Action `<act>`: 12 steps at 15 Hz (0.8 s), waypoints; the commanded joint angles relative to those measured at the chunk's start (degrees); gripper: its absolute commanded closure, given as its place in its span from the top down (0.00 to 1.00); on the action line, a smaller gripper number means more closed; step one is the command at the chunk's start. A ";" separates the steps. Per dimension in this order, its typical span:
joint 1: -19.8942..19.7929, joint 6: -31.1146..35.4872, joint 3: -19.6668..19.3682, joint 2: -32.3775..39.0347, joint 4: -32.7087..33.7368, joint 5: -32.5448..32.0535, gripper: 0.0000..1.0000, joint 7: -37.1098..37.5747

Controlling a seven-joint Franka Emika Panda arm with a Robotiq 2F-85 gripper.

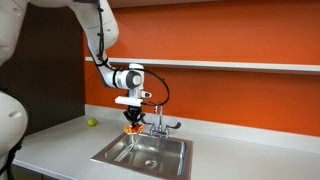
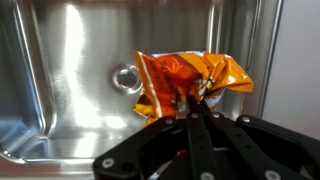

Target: Put the orange packet in the sink.

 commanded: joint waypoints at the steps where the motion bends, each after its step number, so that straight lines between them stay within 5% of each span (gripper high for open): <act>1: -1.44 1.63 -0.13 -1.10 -2.13 -0.92 0.00 1.36; 12: -2.82 8.27 -0.09 5.38 -6.26 -0.21 0.00 0.56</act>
